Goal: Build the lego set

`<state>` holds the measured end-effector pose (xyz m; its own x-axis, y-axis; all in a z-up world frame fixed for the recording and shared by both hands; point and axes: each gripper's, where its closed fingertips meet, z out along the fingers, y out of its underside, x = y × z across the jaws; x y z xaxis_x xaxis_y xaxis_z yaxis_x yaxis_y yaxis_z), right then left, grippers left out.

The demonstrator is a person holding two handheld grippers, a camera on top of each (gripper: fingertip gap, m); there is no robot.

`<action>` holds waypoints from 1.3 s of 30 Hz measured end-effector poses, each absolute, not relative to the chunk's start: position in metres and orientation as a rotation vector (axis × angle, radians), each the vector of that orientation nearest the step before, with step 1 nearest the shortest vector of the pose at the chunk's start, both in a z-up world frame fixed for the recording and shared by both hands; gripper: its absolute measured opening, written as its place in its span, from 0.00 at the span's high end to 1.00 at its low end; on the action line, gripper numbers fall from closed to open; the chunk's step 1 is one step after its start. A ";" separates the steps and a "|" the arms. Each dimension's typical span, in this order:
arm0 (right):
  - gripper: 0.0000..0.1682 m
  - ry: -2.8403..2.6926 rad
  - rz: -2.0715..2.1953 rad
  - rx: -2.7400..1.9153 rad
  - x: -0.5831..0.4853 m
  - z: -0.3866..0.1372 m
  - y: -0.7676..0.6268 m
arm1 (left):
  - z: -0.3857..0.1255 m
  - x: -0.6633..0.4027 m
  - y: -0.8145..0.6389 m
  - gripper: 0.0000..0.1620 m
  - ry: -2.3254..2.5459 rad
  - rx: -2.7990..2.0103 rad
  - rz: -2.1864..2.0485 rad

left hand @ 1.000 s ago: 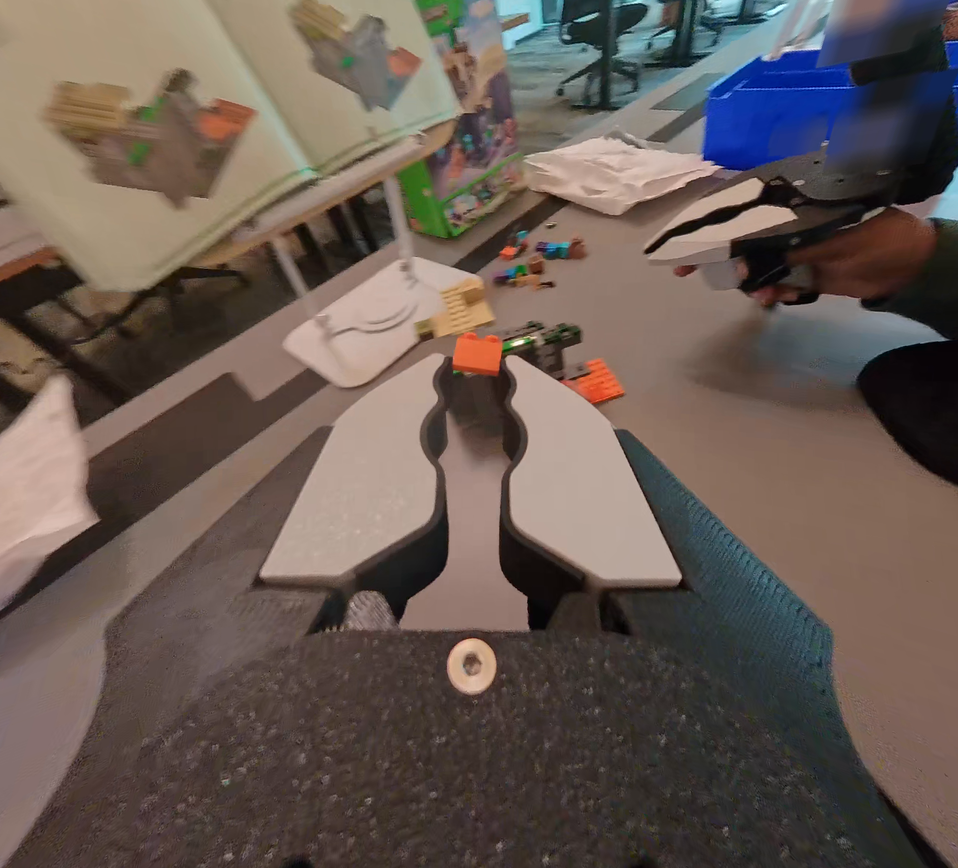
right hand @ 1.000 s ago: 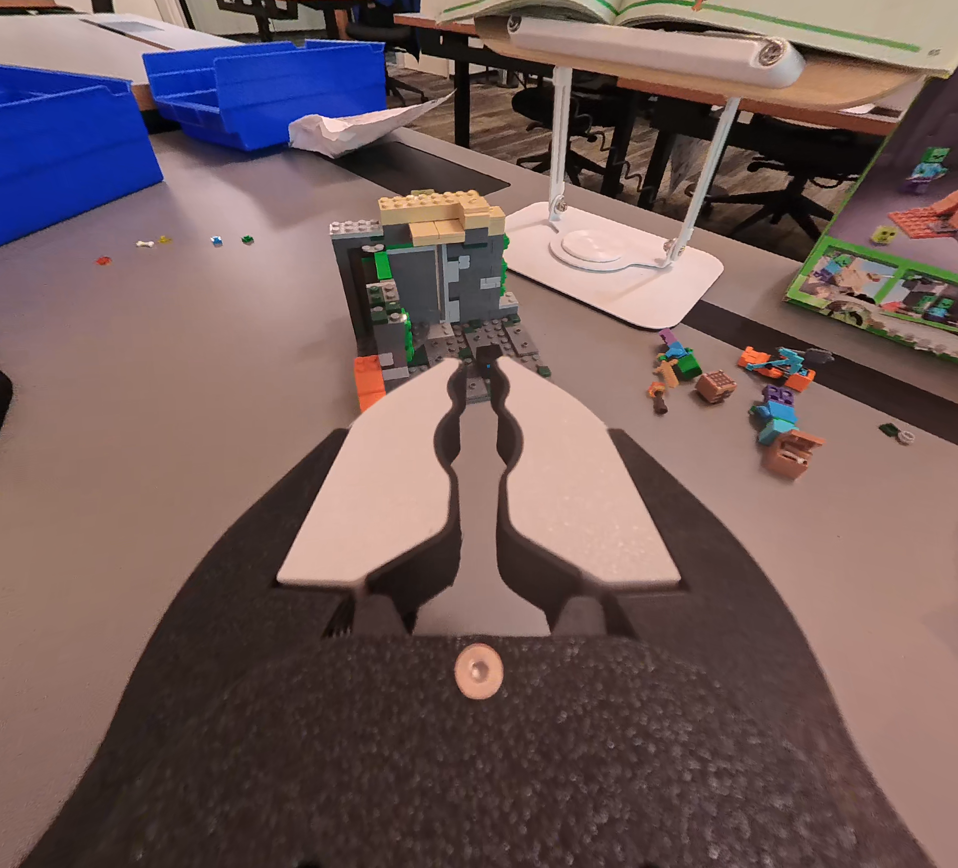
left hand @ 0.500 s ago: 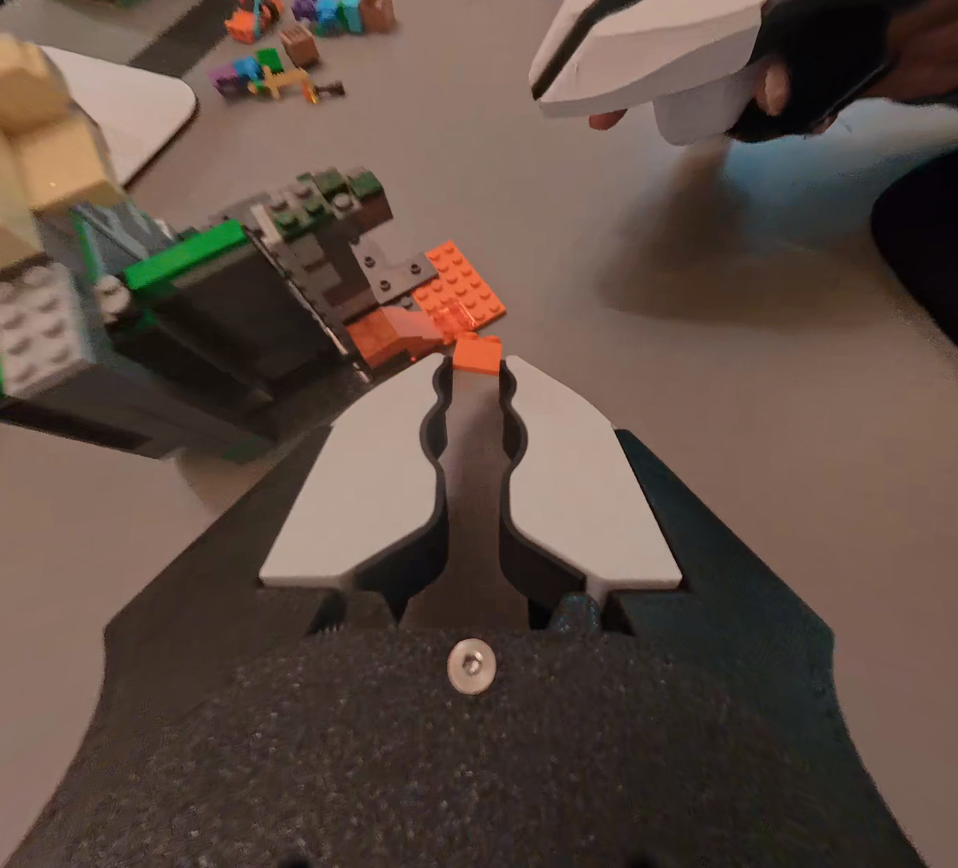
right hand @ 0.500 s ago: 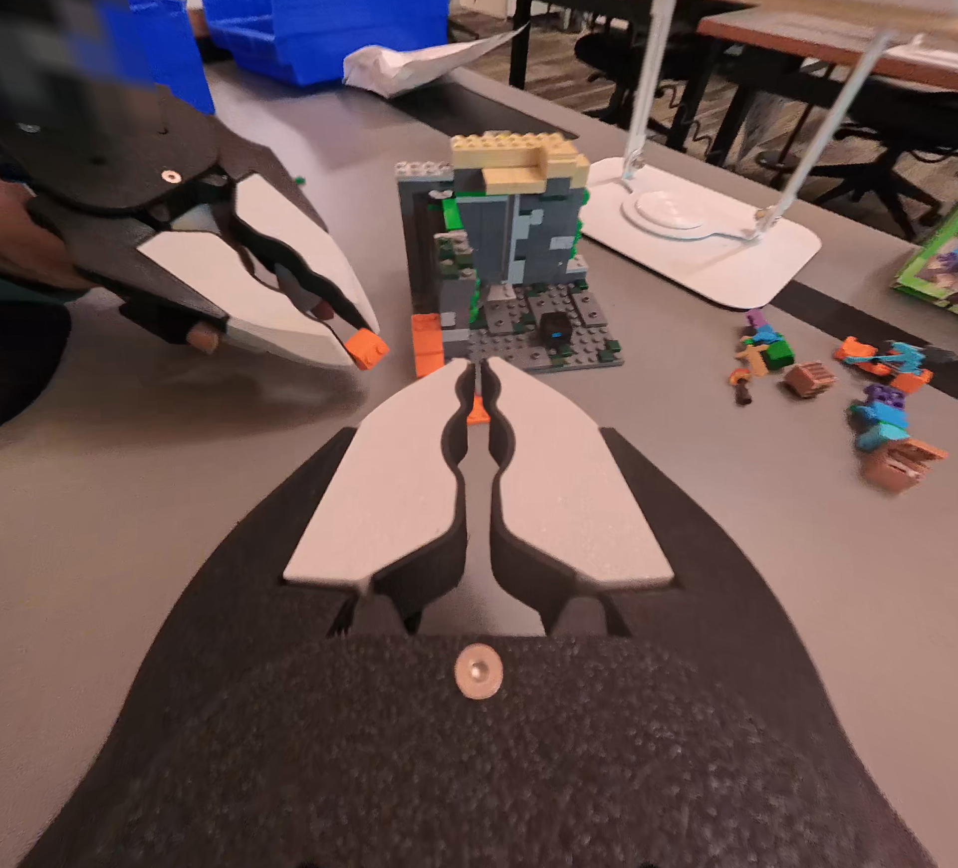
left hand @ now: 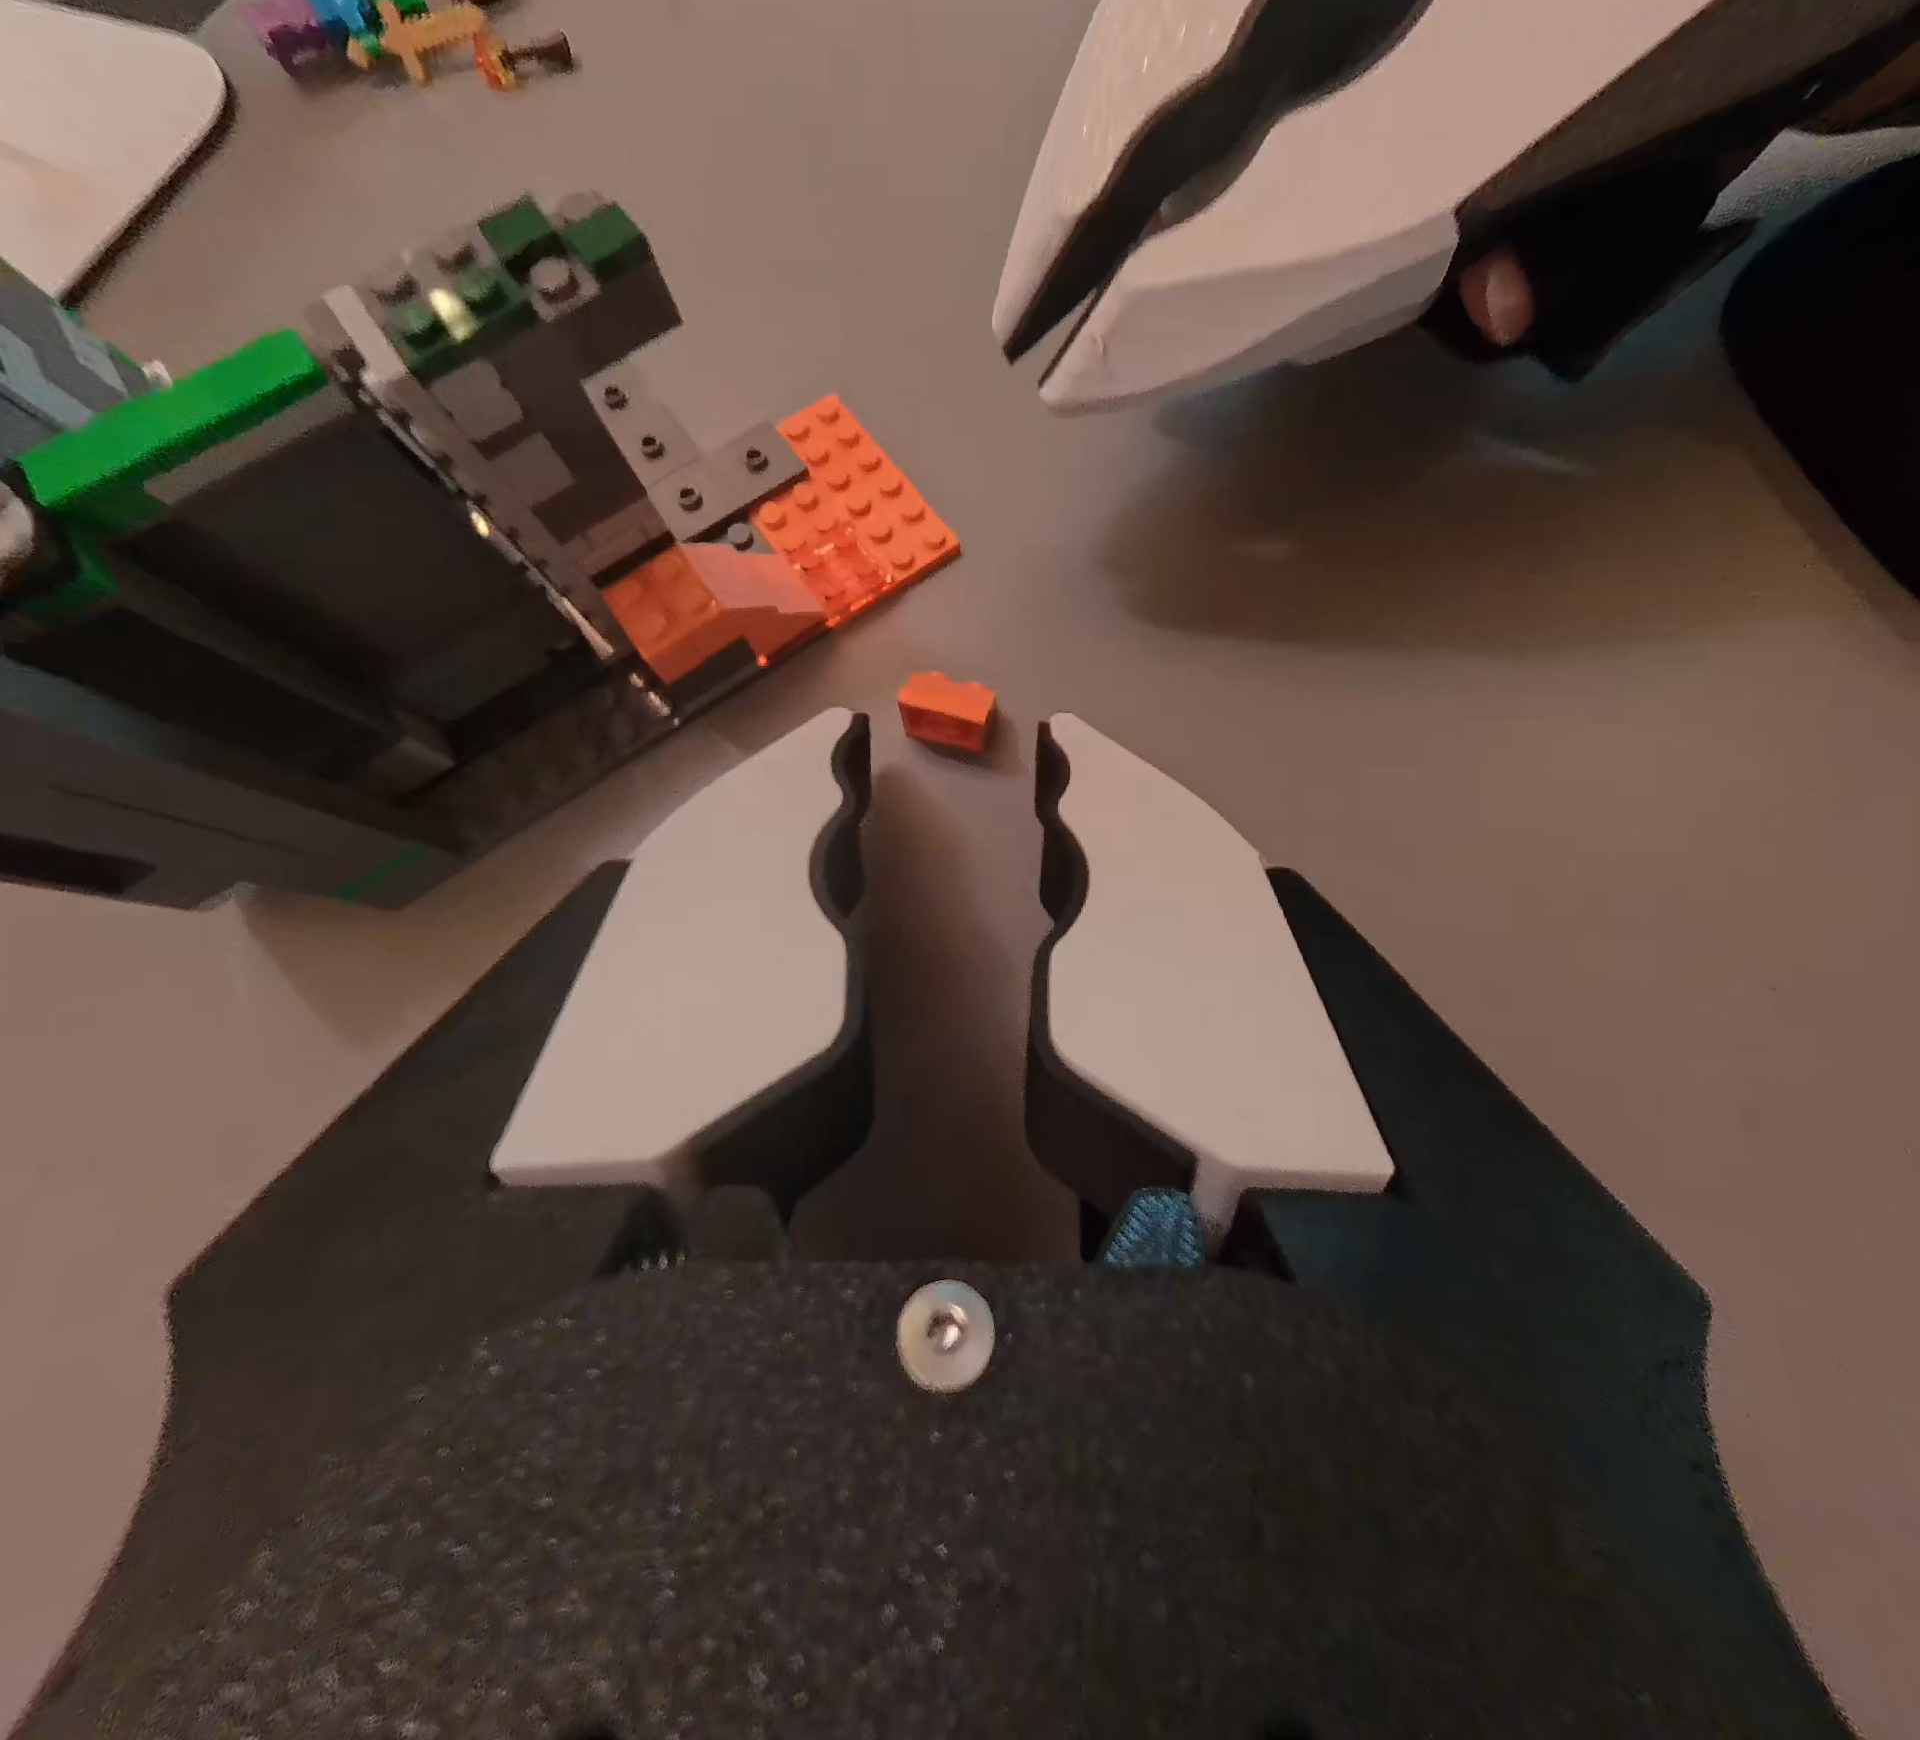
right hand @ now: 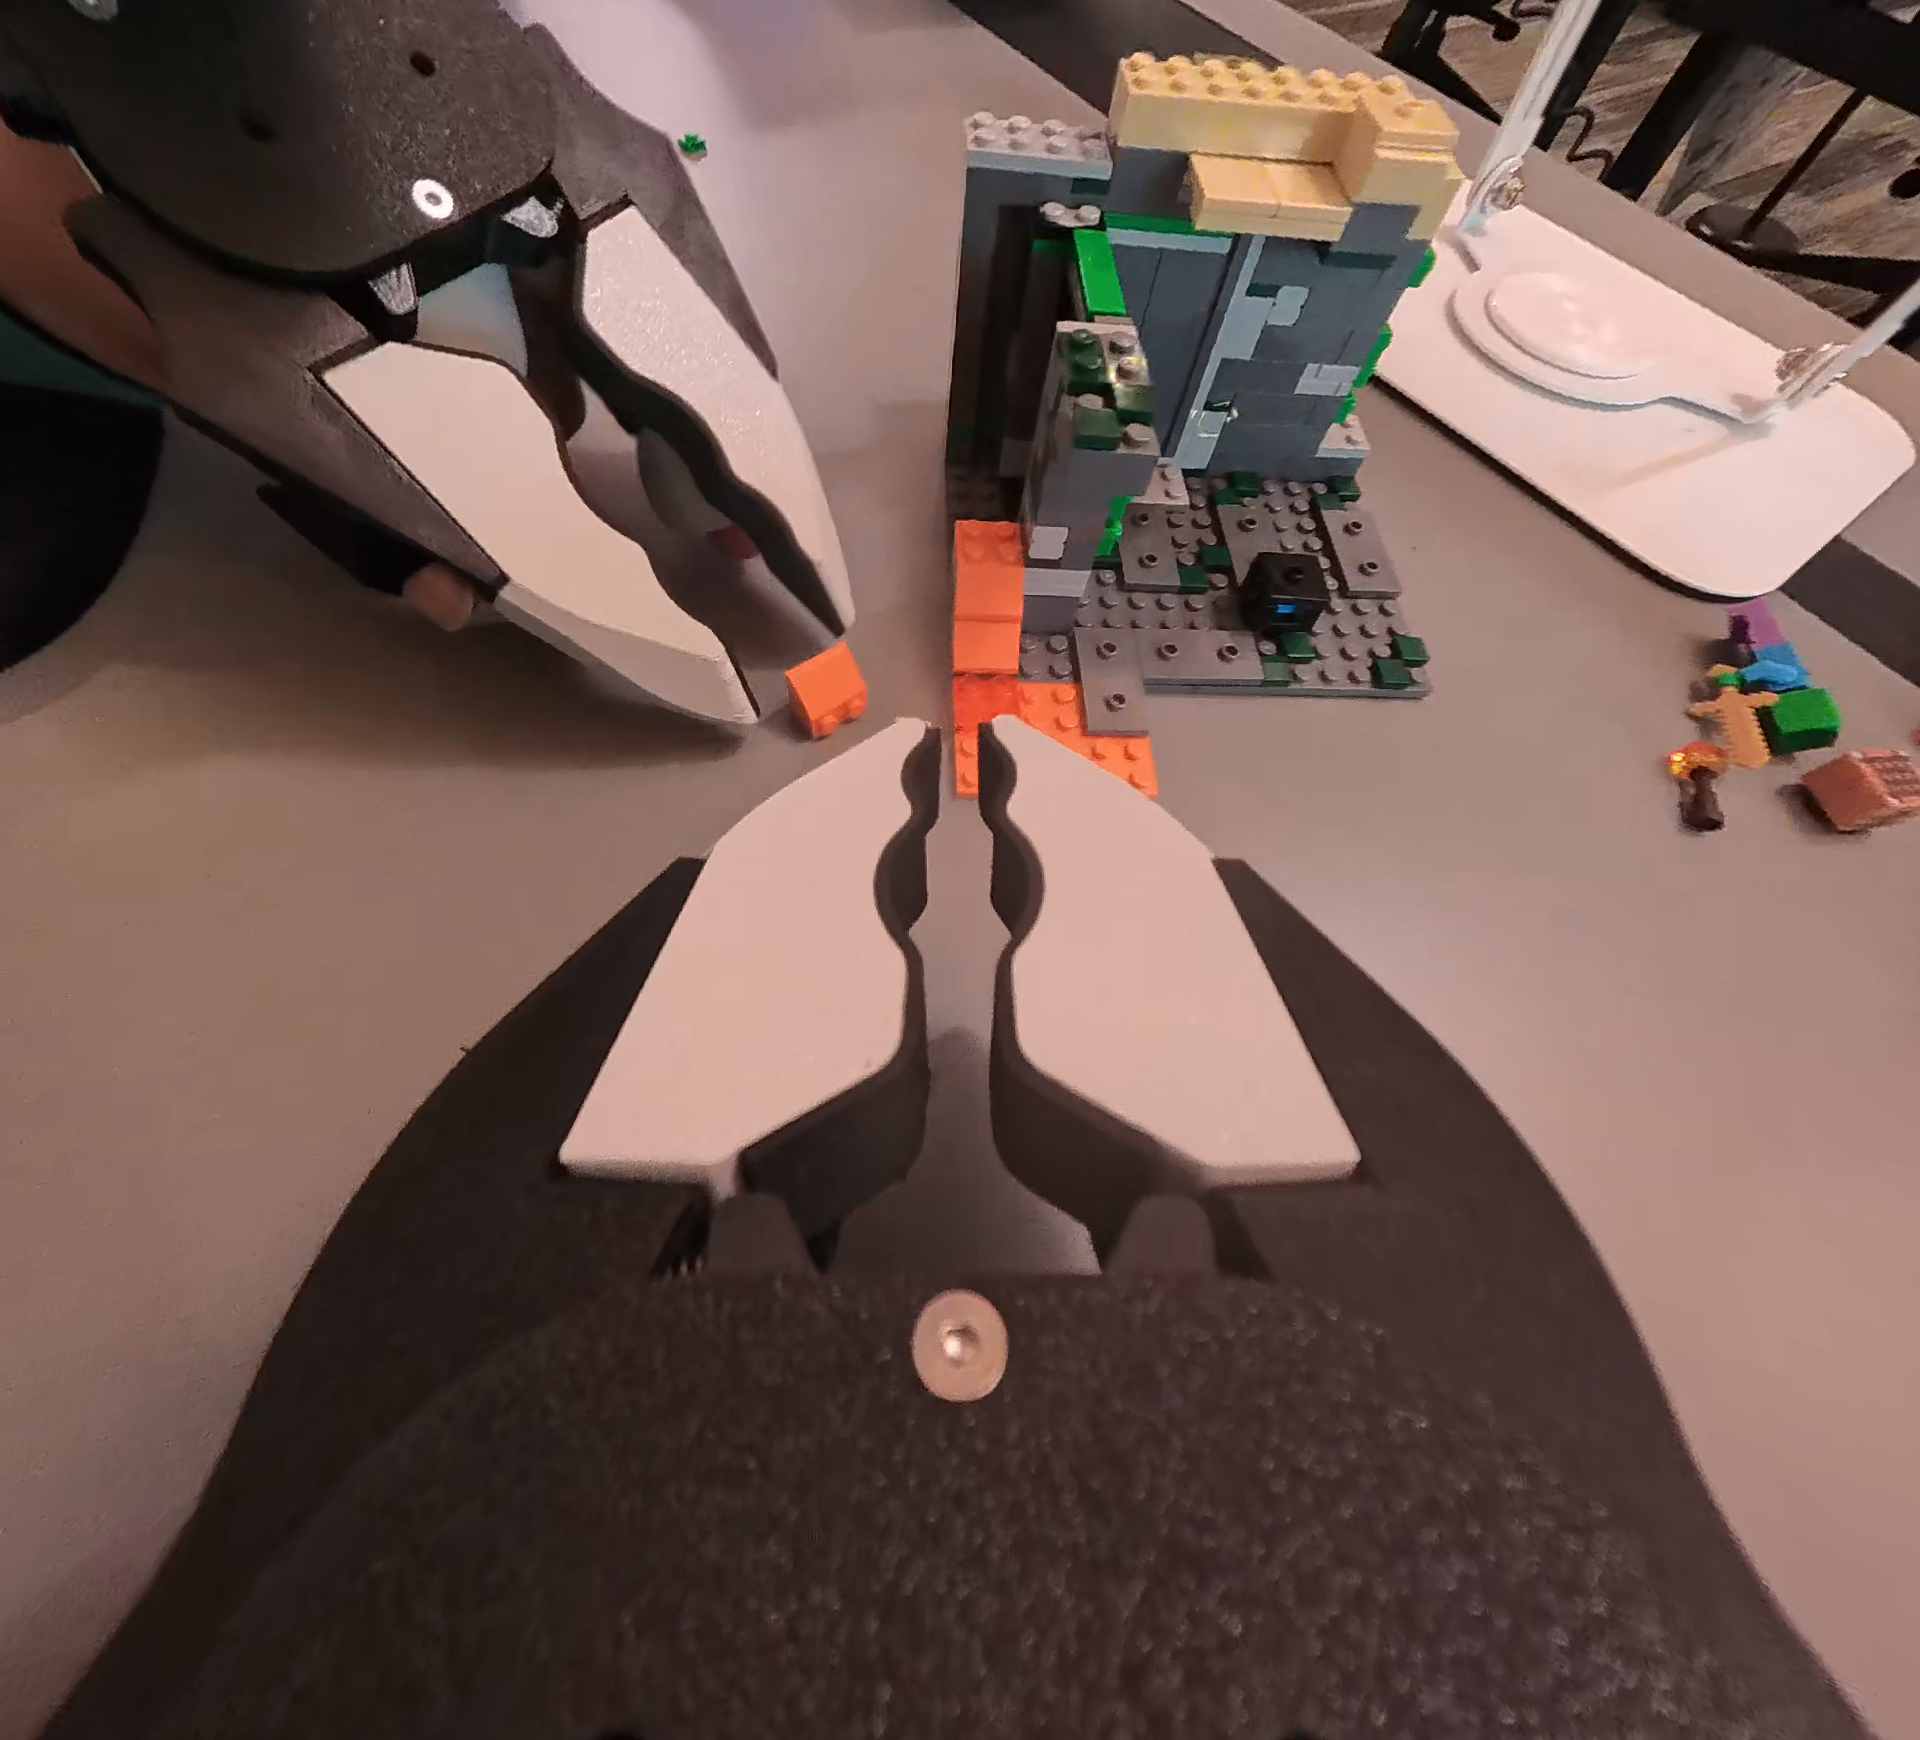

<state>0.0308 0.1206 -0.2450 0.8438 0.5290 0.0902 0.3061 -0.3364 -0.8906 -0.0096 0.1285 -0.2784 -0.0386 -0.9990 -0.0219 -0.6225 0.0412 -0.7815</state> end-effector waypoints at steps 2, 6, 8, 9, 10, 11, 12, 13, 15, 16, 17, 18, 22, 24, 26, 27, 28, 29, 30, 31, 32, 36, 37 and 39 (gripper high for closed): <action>0.96 -0.630 0.257 -1.952 0.029 -0.247 0.120 | -0.273 -0.004 0.127 0.80 1.731 -1.595 -0.818; 0.96 -0.642 0.256 -1.956 0.027 -0.249 0.120 | -0.270 0.002 0.133 0.88 1.724 -1.569 -0.774; 0.96 -0.642 0.258 -1.956 0.026 -0.249 0.119 | -0.269 0.001 0.134 0.91 1.697 -1.588 -0.811; 0.96 -0.641 0.260 -1.955 0.026 -0.248 0.119 | -0.270 0.000 0.135 0.92 1.694 -1.602 -0.816; 0.96 -0.640 0.262 -1.954 0.026 -0.248 0.119 | -0.273 -0.002 0.136 0.95 1.701 -1.617 -0.799; 0.96 -0.639 0.264 -1.955 0.027 -0.248 0.119 | -0.275 -0.004 0.138 0.97 1.708 -1.626 -0.779; 0.96 -0.638 0.266 -1.956 0.027 -0.248 0.119 | -0.275 -0.005 0.137 0.98 1.711 -1.622 -0.785; 0.96 -0.639 0.266 -1.957 0.027 -0.249 0.119 | -0.275 -0.006 0.137 0.99 1.718 -1.625 -0.785; 0.96 -0.642 0.261 -1.958 0.027 -0.249 0.118 | -0.276 -0.010 0.136 1.00 1.731 -1.628 -0.778; 0.96 -0.643 0.257 -1.958 0.028 -0.249 0.118 | -0.278 -0.013 0.135 1.00 1.741 -1.637 -0.768; 0.96 -0.642 0.256 -1.957 0.029 -0.249 0.118 | -0.280 -0.015 0.135 1.00 1.743 -1.642 -0.767; 0.96 -0.639 0.256 -1.956 0.029 -0.248 0.118 | -0.281 -0.017 0.134 1.00 1.751 -1.648 -0.765; 0.97 -0.630 0.258 -1.953 0.031 -0.247 0.118 | -0.279 -0.021 0.133 0.97 1.743 -1.647 -0.768; 0.97 -0.626 0.257 -1.953 0.031 -0.247 0.118 | -0.275 -0.022 0.141 0.96 1.707 -1.649 -0.752; 0.95 -0.612 0.257 -1.952 0.032 -0.246 0.119 | -0.268 -0.024 0.155 0.94 1.627 -1.663 -0.746; 0.94 -0.596 0.258 -1.950 0.033 -0.245 0.120 | -0.264 -0.026 0.163 0.93 1.584 -1.674 -0.745; 0.92 -0.577 0.264 -1.948 0.033 -0.243 0.121 | -0.260 -0.028 0.172 0.92 1.541 -1.682 -0.740; 0.89 -0.551 0.269 -1.950 0.034 -0.242 0.123 | -0.257 -0.032 0.180 0.91 1.503 -1.692 -0.736; 0.85 -0.529 0.275 -1.955 0.035 -0.242 0.125 | -0.254 -0.035 0.188 0.91 1.466 -1.700 -0.733; 0.83 -0.512 0.282 -1.962 0.035 -0.242 0.128 | -0.251 -0.039 0.196 0.90 1.430 -1.705 -0.724; 0.80 -0.497 0.284 -1.968 0.035 -0.242 0.132 | -0.250 -0.043 0.203 0.89 1.402 -1.707 -0.715; 0.74 -0.495 0.267 -2.006 0.027 -0.238 0.155 | -0.246 -0.049 0.220 0.82 1.330 -1.690 -0.717; 0.73 -0.511 0.252 -2.012 0.025 -0.236 0.162 | -0.247 -0.049 0.221 0.81 1.327 -1.681 -0.718; 0.72 -0.562 0.219 -2.019 0.020 -0.231 0.178 | -0.248 -0.049 0.221 0.80 1.333 -1.670 -0.708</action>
<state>0.0203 0.1777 -0.2313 0.8763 0.4754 0.0782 0.2964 -0.4039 -0.8654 -0.0491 0.2209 -0.2477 0.2676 -0.9602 -0.0804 -0.4717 -0.0578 -0.8799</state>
